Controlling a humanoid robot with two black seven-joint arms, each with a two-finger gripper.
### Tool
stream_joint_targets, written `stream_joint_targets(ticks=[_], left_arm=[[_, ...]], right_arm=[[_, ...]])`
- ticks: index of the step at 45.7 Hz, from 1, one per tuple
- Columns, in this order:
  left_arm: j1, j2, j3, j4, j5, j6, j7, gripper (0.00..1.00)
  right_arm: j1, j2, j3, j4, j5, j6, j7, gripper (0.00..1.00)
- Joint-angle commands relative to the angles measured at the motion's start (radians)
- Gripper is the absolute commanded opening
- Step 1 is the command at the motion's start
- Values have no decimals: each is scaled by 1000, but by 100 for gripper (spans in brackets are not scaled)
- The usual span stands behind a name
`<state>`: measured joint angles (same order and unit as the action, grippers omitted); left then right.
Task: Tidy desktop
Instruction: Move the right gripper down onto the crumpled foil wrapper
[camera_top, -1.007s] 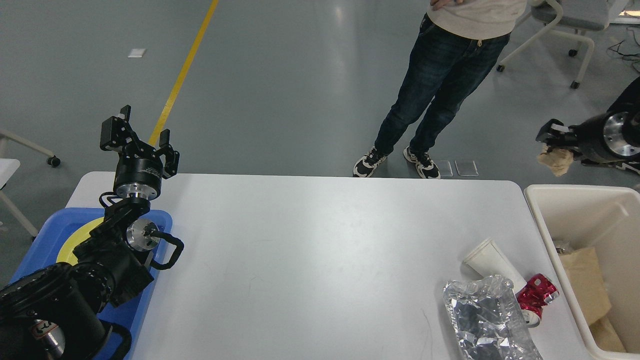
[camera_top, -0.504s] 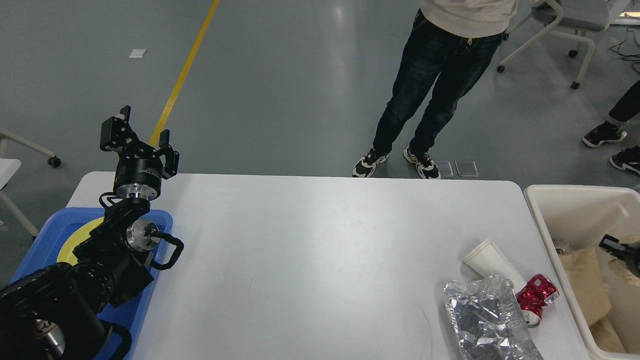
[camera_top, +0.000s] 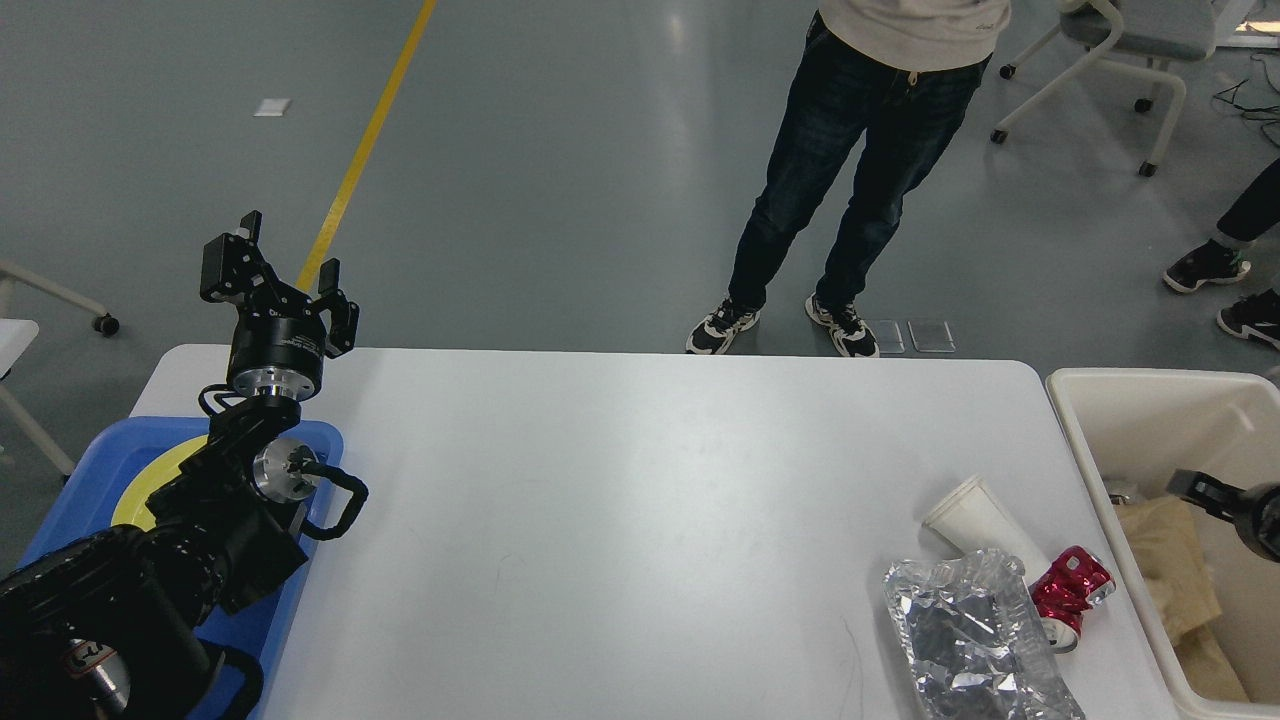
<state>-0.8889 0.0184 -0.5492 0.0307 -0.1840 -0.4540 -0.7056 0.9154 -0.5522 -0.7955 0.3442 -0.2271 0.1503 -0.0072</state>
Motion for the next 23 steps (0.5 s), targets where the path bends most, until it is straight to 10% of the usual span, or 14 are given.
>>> stream_joint_targets(ticks=[1,23], left_arm=[[1,0,0,0,0,0,0,96],[-1,0,0,0,0,0,0,96]], right_arm=[[115,3,-69,61,2,14,0,100],[782,147,-439,662,-20,153,1,100]])
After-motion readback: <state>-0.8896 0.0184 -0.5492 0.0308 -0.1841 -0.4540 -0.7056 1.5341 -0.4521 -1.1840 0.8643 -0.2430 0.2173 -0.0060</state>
